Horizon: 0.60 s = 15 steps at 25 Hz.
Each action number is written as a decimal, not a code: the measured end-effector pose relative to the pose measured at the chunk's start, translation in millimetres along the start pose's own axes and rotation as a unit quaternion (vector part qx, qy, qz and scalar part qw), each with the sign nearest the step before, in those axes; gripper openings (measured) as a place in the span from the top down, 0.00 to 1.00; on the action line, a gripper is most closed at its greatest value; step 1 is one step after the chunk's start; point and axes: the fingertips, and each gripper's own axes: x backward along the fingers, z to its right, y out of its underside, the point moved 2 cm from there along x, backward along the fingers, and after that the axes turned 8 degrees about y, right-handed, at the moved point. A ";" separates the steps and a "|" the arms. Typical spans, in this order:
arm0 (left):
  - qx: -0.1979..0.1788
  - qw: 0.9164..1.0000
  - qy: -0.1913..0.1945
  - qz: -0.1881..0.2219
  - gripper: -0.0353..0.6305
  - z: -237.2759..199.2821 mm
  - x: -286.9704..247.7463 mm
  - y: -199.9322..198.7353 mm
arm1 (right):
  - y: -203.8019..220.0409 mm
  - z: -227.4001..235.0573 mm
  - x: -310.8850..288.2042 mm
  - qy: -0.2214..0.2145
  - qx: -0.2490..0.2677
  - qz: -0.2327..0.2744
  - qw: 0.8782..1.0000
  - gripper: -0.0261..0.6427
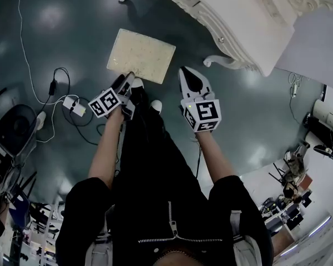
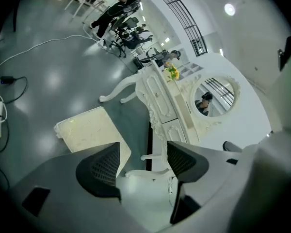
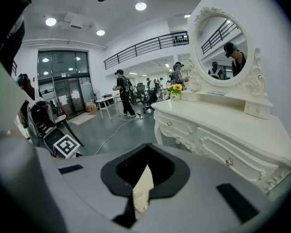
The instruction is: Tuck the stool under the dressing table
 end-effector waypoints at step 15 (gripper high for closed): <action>0.091 0.995 -0.037 -0.004 0.48 -134.2 -36.2 41.9 | 39.1 -16.7 -69.3 -0.018 0.012 -0.035 0.999 0.95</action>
